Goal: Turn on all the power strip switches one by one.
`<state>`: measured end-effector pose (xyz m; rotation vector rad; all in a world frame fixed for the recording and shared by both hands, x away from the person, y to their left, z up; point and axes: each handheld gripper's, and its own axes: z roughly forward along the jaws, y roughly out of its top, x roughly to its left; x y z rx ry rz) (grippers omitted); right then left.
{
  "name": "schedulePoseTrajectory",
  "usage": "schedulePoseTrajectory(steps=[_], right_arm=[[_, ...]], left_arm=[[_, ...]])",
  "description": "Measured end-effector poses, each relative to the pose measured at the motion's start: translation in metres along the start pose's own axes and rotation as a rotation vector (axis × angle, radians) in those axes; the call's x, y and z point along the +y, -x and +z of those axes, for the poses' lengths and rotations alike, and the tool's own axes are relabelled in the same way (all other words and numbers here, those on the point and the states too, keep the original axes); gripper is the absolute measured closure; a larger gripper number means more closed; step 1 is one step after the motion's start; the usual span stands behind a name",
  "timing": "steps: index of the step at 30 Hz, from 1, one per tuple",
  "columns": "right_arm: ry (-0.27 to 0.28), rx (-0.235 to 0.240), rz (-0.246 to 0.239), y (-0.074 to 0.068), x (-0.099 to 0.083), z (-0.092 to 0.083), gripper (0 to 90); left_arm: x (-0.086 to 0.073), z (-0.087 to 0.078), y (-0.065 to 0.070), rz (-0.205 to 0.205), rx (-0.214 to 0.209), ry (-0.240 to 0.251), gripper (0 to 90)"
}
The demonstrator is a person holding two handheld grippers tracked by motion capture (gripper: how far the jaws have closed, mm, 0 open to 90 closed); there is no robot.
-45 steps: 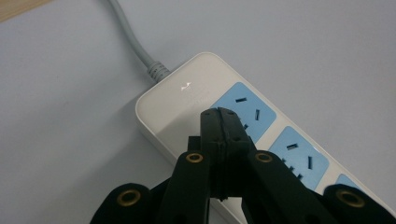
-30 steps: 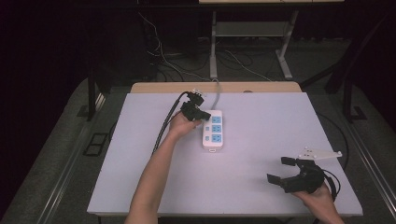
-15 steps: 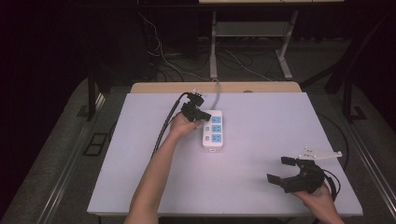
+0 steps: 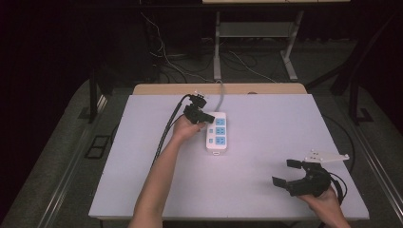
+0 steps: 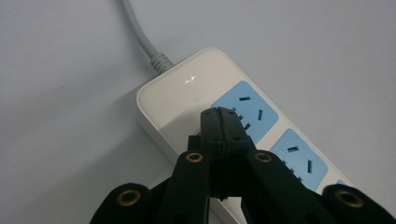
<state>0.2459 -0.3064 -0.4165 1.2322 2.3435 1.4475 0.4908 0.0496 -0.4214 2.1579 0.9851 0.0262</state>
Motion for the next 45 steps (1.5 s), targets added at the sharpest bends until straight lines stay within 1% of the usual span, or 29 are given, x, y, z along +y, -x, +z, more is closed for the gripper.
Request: schedulePoseTrajectory(steps=[1,2,3,5,6,8,12,13,14,17,18,19,20,23,26,28,29,31,33,36,38,43,45], right_arm=[[0.001,0.0,0.0,0.0,0.0,0.0,0.5],[0.003,0.0,0.002,0.0,0.0,0.0,0.5],[0.001,0.001,0.003,0.001,0.0,0.0,0.5],[0.0,0.0,0.005,0.001,0.0,0.0,0.5],[0.0,0.0,0.005,0.001,0.0,0.0,0.5],[0.002,-0.001,0.004,0.001,0.0,-0.001,0.5],[0.001,-0.001,0.003,0.0,0.0,0.0,0.5],[0.002,-0.002,0.002,0.0,0.0,0.0,0.5],[0.004,-0.002,0.001,0.0,0.0,0.0,0.5],[0.001,-0.001,0.003,0.0,0.0,0.0,0.5],[0.002,-0.001,0.003,0.0,0.0,0.0,0.5],[0.002,-0.001,0.004,0.0,0.0,0.0,0.5],[0.002,-0.001,0.004,0.0,0.0,0.0,0.5],[0.002,-0.001,0.004,0.0,0.0,0.0,0.5],[0.005,0.0,0.005,0.0,0.0,0.0,0.5],[0.005,-0.001,0.005,0.0,0.0,0.0,0.5],[0.005,0.0,0.005,0.0,0.0,0.0,0.5],[0.006,0.0,0.005,-0.001,0.0,0.0,0.5],[0.006,0.001,0.004,-0.001,0.0,0.0,0.5],[0.007,0.0,0.004,-0.001,0.0,0.0,0.5],[0.008,-0.001,0.007,-0.001,0.0,0.0,0.5],[0.008,-0.002,0.012,0.0,0.0,0.0,0.5],[0.006,-0.001,0.012,-0.001,0.0,0.001,0.5]], left_arm=[[0.0,-0.001,0.0,0.003,0.0,0.008,89.7],[0.0,-0.001,0.002,0.02,0.024,0.009,89.7],[0.0,-0.001,0.003,0.024,0.029,0.01,89.6],[-0.001,-0.003,0.004,0.037,0.03,0.024,89.6],[-0.001,-0.005,0.005,0.038,0.025,0.034,89.6],[-0.001,-0.007,0.006,0.044,0.028,0.043,89.6],[-0.003,-0.017,0.009,0.051,0.021,0.053,89.3],[-0.003,-0.021,0.009,0.053,0.022,0.063,89.1],[-0.004,-0.024,0.01,0.052,0.022,0.071,85.6],[-0.007,-0.035,0.01,0.054,0.02,0.092,79.7],[-0.008,-0.039,0.01,0.045,0.017,0.099,74.8],[-0.009,-0.043,0.01,0.028,0.008,0.103,67.9],[-0.01,-0.046,0.009,0.024,0.0,0.1,61.6],[-0.016,-0.06,0.011,0.023,-0.007,0.121,42.7],[-0.024,-0.074,0.013,0.013,-0.014,0.146,24.7],[-0.03,-0.082,0.014,0.012,-0.032,0.161,13.4],[-0.033,-0.086,0.015,0.011,-0.033,0.169,11.8],[-0.038,-0.093,0.015,0.003,-0.024,0.173,4.8],[-0.043,-0.099,0.017,0.0,-0.015,0.179,0.0],[-0.051,-0.108,0.022,0.017,-0.008,0.206,0.0],[-0.059,-0.115,0.027,0.023,-0.016,0.223,0.0],[-0.076,-0.127,0.037,0.051,-0.024,0.243,0.0],[-0.083,-0.131,0.041,0.055,-0.025,0.252,0.0]])
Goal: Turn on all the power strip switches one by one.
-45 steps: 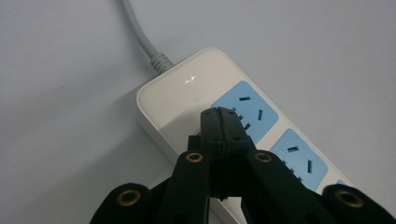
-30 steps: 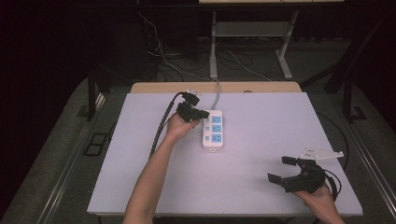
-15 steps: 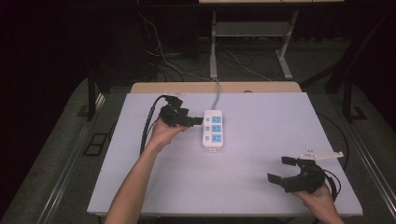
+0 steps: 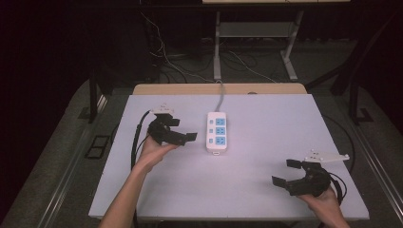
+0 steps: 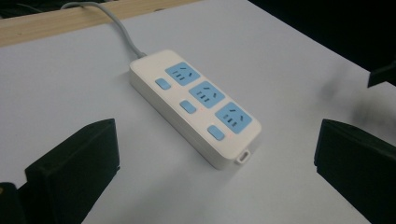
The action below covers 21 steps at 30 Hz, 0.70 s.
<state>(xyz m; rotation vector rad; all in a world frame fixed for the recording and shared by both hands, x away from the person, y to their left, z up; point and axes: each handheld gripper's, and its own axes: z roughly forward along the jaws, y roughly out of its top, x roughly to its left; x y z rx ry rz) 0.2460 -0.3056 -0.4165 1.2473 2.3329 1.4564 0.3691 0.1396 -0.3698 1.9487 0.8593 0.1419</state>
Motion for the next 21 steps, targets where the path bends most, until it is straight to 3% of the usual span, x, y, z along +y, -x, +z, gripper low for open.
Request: schedulePoseTrajectory(steps=[5,8,17,21], right_arm=[[0.001,0.001,0.0,0.0,0.0,0.001,0.5],[0.002,0.0,0.004,-0.001,0.0,0.0,0.5],[0.003,0.004,0.008,-0.001,0.0,-0.001,0.5],[-0.001,0.009,0.004,-0.002,0.0,0.001,0.5]], left_arm=[[-0.014,-0.013,0.012,0.035,0.009,0.031,0.0],[-0.023,-0.021,0.018,0.03,0.004,0.062,0.0],[-0.049,-0.038,0.033,0.035,0.014,0.077,0.0],[-0.061,-0.042,0.035,0.003,0.003,0.111,0.0]])
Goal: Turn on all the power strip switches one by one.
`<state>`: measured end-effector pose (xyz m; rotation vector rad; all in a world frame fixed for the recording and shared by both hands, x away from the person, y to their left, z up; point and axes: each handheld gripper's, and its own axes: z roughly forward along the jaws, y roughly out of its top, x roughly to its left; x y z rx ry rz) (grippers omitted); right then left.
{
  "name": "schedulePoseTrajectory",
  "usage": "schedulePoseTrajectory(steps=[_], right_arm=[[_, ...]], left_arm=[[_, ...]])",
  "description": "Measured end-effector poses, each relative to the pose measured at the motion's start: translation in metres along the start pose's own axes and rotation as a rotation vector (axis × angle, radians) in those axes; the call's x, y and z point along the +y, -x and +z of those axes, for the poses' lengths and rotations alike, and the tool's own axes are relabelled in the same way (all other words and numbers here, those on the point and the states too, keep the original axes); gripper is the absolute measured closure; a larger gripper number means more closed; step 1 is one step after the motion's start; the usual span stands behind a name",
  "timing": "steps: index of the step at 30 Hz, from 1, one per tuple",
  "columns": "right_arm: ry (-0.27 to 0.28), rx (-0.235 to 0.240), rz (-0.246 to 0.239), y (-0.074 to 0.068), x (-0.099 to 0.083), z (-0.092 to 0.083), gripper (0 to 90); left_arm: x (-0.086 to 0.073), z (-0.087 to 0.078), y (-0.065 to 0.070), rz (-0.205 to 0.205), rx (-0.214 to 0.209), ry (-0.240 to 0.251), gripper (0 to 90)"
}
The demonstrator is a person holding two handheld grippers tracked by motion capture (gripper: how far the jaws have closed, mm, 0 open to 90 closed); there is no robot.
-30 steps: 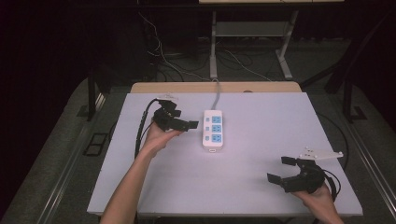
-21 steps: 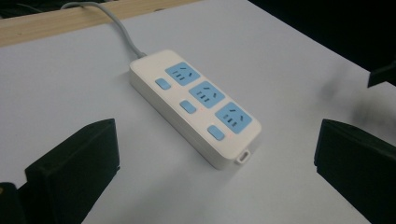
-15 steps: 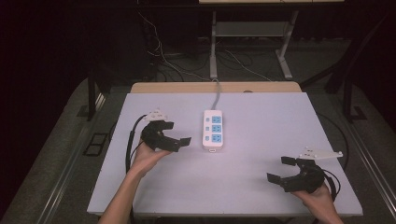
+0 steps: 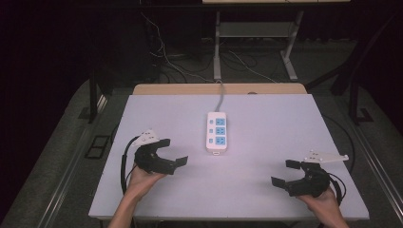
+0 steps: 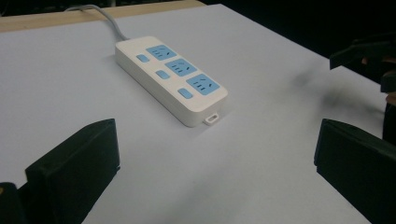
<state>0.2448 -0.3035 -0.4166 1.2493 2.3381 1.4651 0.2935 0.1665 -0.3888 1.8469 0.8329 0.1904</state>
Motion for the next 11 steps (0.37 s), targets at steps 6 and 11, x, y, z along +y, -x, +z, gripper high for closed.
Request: schedulePoseTrajectory(steps=[6,11], right_arm=[[-0.004,0.003,-0.004,-0.001,-0.001,0.0,0.5],[-0.005,0.002,-0.01,-0.003,-0.001,0.001,0.5]], left_arm=[[-0.013,-0.006,0.004,-0.016,0.0,-0.001,0.0],[-0.025,-0.006,0.004,-0.026,-0.008,-0.001,0.0]])
